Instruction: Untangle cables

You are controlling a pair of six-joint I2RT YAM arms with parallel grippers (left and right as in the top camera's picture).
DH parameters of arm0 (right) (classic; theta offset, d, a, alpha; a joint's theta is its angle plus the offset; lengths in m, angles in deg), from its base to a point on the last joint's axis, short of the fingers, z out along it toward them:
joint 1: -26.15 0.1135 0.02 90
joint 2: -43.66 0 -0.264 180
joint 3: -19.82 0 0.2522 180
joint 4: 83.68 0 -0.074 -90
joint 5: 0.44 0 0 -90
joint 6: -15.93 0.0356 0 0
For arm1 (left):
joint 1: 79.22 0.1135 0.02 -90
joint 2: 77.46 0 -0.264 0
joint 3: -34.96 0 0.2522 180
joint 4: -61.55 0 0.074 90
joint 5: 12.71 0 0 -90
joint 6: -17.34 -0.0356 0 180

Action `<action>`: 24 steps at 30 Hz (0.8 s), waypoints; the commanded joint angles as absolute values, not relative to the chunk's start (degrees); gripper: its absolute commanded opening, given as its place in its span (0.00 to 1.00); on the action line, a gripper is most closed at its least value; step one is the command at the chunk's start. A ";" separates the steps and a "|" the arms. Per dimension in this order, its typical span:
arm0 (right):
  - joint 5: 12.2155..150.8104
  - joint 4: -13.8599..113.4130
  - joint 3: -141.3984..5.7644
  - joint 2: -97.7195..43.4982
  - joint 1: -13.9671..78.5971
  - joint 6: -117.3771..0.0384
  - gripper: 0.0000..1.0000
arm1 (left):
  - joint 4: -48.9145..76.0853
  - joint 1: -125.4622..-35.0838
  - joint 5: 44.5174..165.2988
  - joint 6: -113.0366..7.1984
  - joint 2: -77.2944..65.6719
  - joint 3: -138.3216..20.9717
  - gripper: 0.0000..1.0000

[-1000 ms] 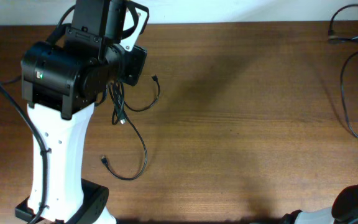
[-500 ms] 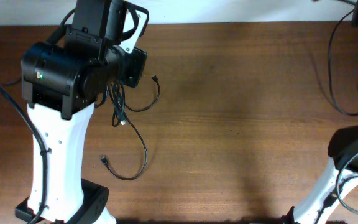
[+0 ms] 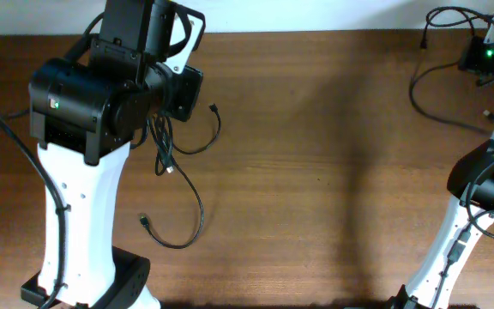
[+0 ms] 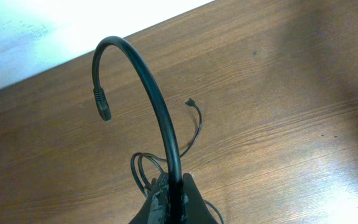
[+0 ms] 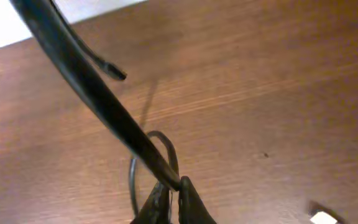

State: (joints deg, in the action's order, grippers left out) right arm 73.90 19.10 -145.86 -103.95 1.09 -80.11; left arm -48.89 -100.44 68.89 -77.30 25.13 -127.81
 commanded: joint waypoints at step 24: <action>68.76 18.64 -136.44 -102.18 -3.41 -84.37 0.98 | -48.91 -100.06 68.93 -75.86 24.10 -128.86 0.00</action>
State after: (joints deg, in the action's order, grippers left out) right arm 72.56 19.60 -136.09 -106.51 -3.76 -82.47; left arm -48.89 -100.44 68.89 -76.45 25.13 -127.81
